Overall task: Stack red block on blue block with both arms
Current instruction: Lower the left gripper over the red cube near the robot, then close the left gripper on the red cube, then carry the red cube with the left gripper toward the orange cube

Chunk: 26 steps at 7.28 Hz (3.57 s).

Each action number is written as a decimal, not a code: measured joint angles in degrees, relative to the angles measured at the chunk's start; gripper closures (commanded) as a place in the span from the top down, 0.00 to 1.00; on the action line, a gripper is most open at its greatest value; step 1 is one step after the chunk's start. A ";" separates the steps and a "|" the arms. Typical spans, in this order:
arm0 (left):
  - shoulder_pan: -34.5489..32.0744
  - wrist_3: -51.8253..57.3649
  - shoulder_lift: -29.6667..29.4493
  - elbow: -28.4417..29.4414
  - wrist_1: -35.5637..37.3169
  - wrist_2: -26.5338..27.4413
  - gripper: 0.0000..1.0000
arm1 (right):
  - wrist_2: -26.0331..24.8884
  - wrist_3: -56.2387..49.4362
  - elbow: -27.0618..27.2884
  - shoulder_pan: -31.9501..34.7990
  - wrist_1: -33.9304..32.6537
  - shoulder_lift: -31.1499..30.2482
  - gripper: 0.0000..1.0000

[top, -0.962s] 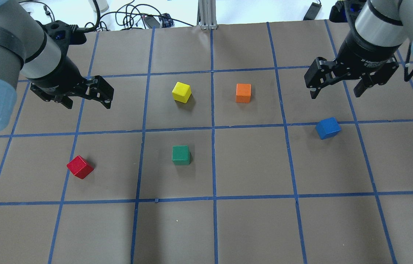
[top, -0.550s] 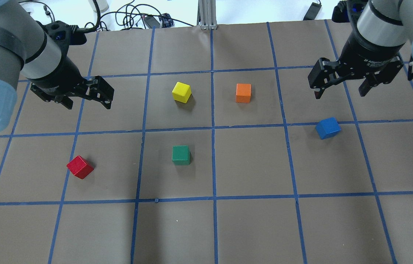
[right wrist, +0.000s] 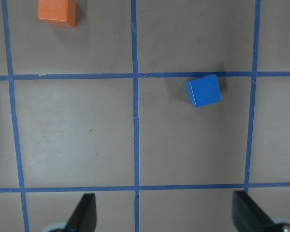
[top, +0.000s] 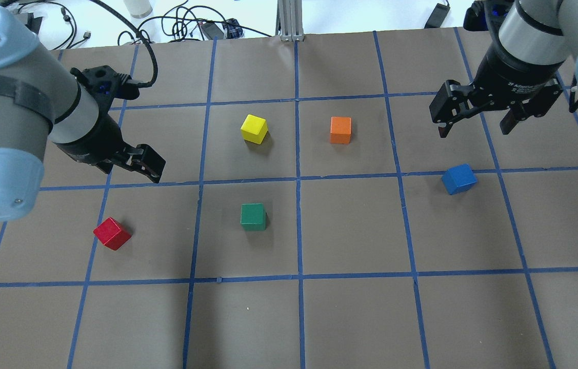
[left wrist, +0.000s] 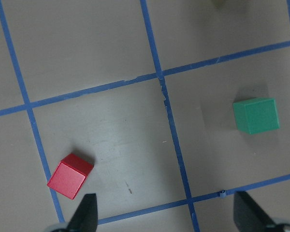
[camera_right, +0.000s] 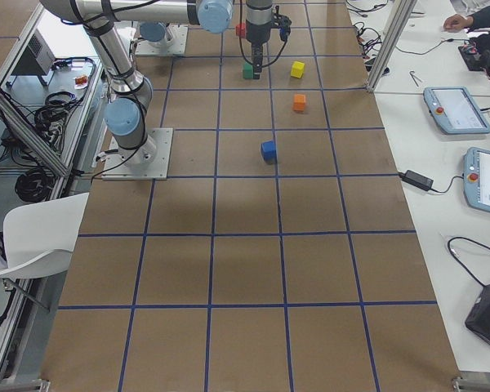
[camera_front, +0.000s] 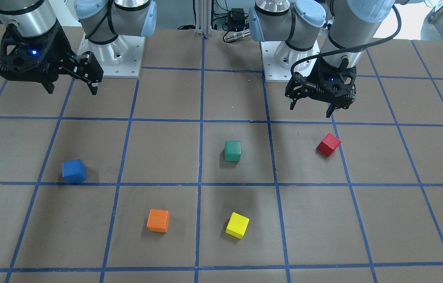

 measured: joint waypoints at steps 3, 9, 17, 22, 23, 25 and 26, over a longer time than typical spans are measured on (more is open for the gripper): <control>3.17 11.28 0.32 -8.41 8.29 -0.05 1.00 | -0.05 0.00 0.07 0.00 -0.05 0.11 1.00; 16.47 27.33 -2.78 -17.55 16.10 0.16 1.00 | -0.05 0.00 0.17 0.00 -0.07 0.19 1.00; 17.02 27.63 -10.86 -20.49 26.86 3.28 1.00 | -0.19 0.00 0.18 0.00 -0.13 0.38 1.00; 17.07 29.13 -12.37 -21.50 30.70 3.52 0.00 | -0.53 0.00 0.18 0.00 -0.23 0.42 1.00; 16.91 29.41 -12.00 -21.52 31.19 3.44 0.00 | -0.58 0.00 0.17 0.00 -0.23 0.42 1.00; 16.04 26.42 -11.28 -20.34 31.06 2.92 0.00 | -0.66 0.00 0.18 0.00 -0.17 0.43 1.00; 14.56 22.53 -11.23 -19.41 30.83 1.28 0.00 | -0.69 0.00 0.18 0.00 -0.16 0.43 1.00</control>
